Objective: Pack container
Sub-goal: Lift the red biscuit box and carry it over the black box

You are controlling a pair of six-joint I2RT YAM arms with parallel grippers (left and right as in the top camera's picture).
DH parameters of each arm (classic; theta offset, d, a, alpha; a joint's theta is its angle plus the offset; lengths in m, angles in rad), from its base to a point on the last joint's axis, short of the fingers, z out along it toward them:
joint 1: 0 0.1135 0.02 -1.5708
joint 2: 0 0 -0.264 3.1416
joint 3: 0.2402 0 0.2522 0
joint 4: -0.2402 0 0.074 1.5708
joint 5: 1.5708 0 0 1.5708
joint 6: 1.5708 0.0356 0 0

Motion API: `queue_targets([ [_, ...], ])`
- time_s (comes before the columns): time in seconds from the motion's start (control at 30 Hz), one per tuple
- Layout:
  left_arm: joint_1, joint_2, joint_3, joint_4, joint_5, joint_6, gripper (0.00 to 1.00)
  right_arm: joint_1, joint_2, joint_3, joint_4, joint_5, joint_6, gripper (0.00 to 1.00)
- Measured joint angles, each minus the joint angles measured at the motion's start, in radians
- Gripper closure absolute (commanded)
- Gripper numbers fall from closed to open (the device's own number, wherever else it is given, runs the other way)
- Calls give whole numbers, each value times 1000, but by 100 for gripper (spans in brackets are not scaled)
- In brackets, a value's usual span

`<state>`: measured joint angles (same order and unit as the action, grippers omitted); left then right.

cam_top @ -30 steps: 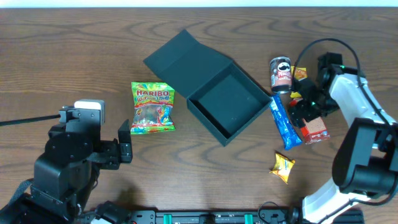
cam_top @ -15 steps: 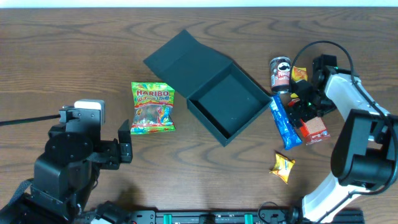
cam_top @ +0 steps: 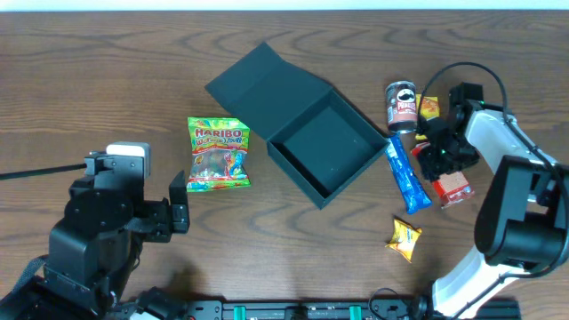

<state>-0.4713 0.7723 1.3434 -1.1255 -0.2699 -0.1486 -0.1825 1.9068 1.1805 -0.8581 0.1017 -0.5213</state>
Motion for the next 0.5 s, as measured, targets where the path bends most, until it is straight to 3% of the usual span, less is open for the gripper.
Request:
queue_targets([
  [0.5, 0, 0, 0, 0, 0, 0, 5, -4, -16, -5, 15, 0, 0, 46],
])
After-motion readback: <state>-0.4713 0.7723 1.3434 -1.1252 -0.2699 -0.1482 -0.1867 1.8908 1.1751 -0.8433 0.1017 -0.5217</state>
